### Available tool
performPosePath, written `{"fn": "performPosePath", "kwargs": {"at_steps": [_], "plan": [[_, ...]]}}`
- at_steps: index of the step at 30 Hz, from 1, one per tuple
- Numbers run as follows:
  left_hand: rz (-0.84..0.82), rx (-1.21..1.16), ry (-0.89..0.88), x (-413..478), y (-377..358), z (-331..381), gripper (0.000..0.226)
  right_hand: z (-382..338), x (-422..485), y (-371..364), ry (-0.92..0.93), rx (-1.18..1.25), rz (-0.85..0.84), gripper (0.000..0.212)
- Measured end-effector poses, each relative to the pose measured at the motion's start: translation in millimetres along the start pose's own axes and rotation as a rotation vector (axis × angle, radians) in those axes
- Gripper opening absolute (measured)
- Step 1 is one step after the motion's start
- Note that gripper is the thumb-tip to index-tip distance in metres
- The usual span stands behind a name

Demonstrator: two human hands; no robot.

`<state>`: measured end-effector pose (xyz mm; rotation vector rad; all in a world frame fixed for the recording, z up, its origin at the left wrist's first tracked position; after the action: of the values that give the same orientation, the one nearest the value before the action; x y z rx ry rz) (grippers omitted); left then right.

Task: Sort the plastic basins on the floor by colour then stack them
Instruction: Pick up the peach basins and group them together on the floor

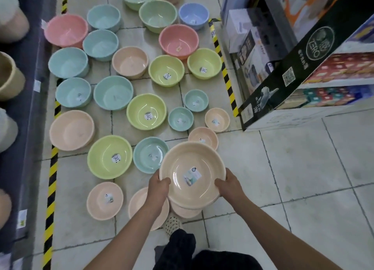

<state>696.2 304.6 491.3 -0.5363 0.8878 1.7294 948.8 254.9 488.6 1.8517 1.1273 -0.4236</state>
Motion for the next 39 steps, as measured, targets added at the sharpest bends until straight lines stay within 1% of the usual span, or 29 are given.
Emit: {"fn": "performPosePath", "kwargs": {"at_steps": [2, 5, 8, 9, 11, 13, 15, 18, 19, 22, 28, 31, 36, 39], "plan": [[-0.005, 0.001, 0.001, 19.8, -12.6, 10.8, 0.037, -13.6, 24.5, -5.7, -0.003, -0.023, -0.013, 0.033], [-0.007, -0.006, 0.001, 58.6, -36.3, 24.8, 0.036, -42.4, 70.2, -17.0, 0.038, -0.045, -0.046, 0.033], [0.026, -0.034, 0.014, 105.7, -63.4, 35.6, 0.034, -71.4, 124.7, -31.6, 0.075, -0.081, -0.068, 0.036], [0.045, -0.054, 0.022, 123.0, -73.4, 38.5, 0.033, -80.1, 145.1, -37.1, 0.087, -0.099, -0.072, 0.041], [0.074, -0.094, 0.038, 159.9, -97.6, 45.6, 0.033, -93.6, 193.0, -51.2, 0.1, -0.12, -0.095, 0.06], [0.101, -0.11, 0.058, 192.9, -119.9, 50.8, 0.034, -106.5, 240.7, -65.4, 0.113, -0.103, -0.116, 0.068], [0.138, -0.123, 0.07, 231.2, -141.5, 53.0, 0.046, -118.4, 289.1, -84.6, 0.111, -0.106, -0.135, 0.063], [0.226, -0.167, 0.105, 308.7, -178.7, 39.6, 0.048, -124.9, 375.5, -126.0, 0.111, -0.165, -0.179, 0.056], [0.248, -0.184, 0.116, 333.9, -190.6, 34.6, 0.047, -125.3, 403.0, -140.4, 0.118, -0.196, -0.19, 0.053], [0.305, -0.207, 0.111, 408.3, -222.8, 10.3, 0.031, -120.3, 482.9, -183.3, 0.182, -0.282, -0.219, 0.043], [0.34, -0.192, 0.017, 543.3, -275.1, -31.7, 0.029, -110.2, 618.9, -268.5, 0.34, -0.362, -0.273, 0.03], [0.346, -0.192, -0.057, 590.7, -292.4, -48.6, 0.035, -100.5, 664.4, -300.5, 0.426, -0.445, -0.275, 0.024], [0.405, -0.227, -0.104, 638.5, -301.6, -85.6, 0.038, -83.8, 700.4, -336.3, 0.563, -0.517, -0.281, 0.013], [0.424, -0.249, -0.134, 652.2, -303.9, -97.7, 0.042, -73.2, 708.6, -355.4, 0.61, -0.51, -0.287, 0.026]]}}
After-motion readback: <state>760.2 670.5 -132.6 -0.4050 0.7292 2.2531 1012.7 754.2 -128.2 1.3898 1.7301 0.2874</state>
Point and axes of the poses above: each hand's wrist, its own x-axis towards the middle knuckle, its own y-axis out of the back of the hand, z = x × y, the point moved 10 cm from there along x, towards the middle knuckle, and after that the axes turned 13 degrees about z, right-handed, at the moved point
